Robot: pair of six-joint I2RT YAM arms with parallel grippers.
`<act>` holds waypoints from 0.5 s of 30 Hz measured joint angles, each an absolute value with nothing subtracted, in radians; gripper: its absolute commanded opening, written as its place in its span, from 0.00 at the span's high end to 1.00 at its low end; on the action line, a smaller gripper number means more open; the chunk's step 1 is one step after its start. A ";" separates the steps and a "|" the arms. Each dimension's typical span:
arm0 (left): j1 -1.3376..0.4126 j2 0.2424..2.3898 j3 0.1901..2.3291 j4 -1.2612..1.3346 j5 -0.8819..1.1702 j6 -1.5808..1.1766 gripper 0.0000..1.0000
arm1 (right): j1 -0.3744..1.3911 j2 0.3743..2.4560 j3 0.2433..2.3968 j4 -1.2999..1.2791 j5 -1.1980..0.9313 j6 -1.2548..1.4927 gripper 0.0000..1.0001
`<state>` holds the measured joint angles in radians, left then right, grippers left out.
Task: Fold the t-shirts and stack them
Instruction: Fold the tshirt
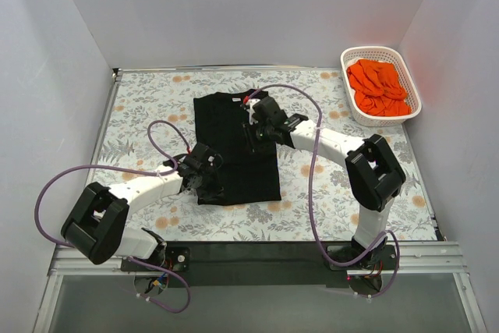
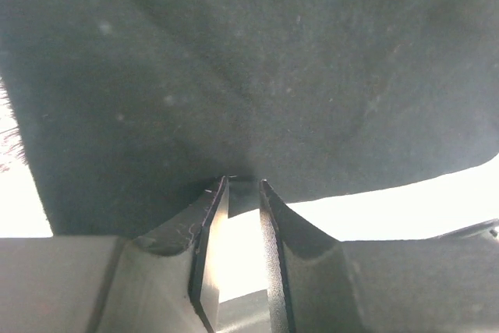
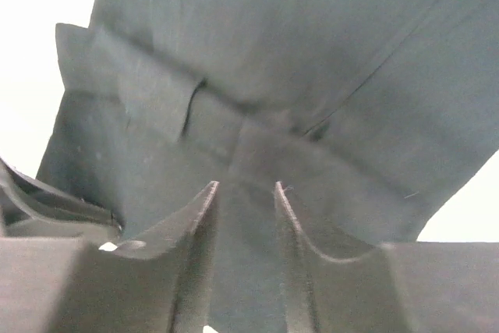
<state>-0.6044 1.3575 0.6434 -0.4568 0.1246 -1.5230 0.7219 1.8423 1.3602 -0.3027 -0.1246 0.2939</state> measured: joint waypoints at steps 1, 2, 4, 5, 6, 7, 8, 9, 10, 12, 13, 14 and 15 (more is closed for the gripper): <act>-0.604 1.357 0.652 -0.469 0.118 -1.525 0.76 | 0.738 1.843 1.348 -0.303 -0.115 0.306 0.67; -0.604 1.357 0.663 -0.480 0.112 -1.527 0.76 | 0.757 1.843 1.332 -0.303 -0.104 0.320 0.67; -0.604 1.357 0.687 -0.494 0.100 -1.534 0.76 | 0.787 1.843 1.310 -0.303 -0.086 0.351 0.69; -0.604 1.357 0.695 -0.494 0.094 -1.536 0.76 | 0.795 1.846 1.306 -0.303 -0.083 0.363 0.70; -0.604 1.357 0.701 -0.494 0.091 -1.538 0.76 | 0.804 1.849 1.306 -0.302 -0.078 0.373 0.71; -0.604 1.357 0.705 -0.493 0.087 -1.541 0.76 | 0.811 1.854 1.306 -0.295 -0.076 0.385 0.71; -0.604 1.357 0.707 -0.493 0.085 -1.542 0.76 | 0.818 1.859 1.306 -0.287 -0.074 0.394 0.72; -0.604 1.358 0.707 -0.493 0.084 -1.543 0.76 | 0.826 1.864 1.306 -0.281 -0.072 0.402 0.74; -0.604 1.359 0.707 -0.493 0.083 -1.544 0.76 | 0.831 1.871 1.306 -0.274 -0.072 0.411 0.75; -0.604 1.364 0.707 -0.493 0.081 -1.545 0.76 | 0.841 1.890 1.306 -0.260 -0.070 0.426 0.76; -0.604 1.367 0.707 -0.493 0.081 -1.545 0.76 | 0.845 1.905 1.306 -0.252 -0.070 0.432 0.77; -0.604 1.370 0.707 -0.493 0.081 -1.545 0.76 | 0.848 1.916 1.306 -0.249 -0.070 0.439 0.79; -0.604 1.374 0.707 -0.493 0.081 -1.544 0.76 | 0.851 1.931 1.306 -0.247 -0.070 0.443 0.79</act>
<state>-0.6044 1.3735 0.7067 -0.4927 0.0814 -1.5444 0.8509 1.9308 1.3064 -0.2466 -0.0700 0.4427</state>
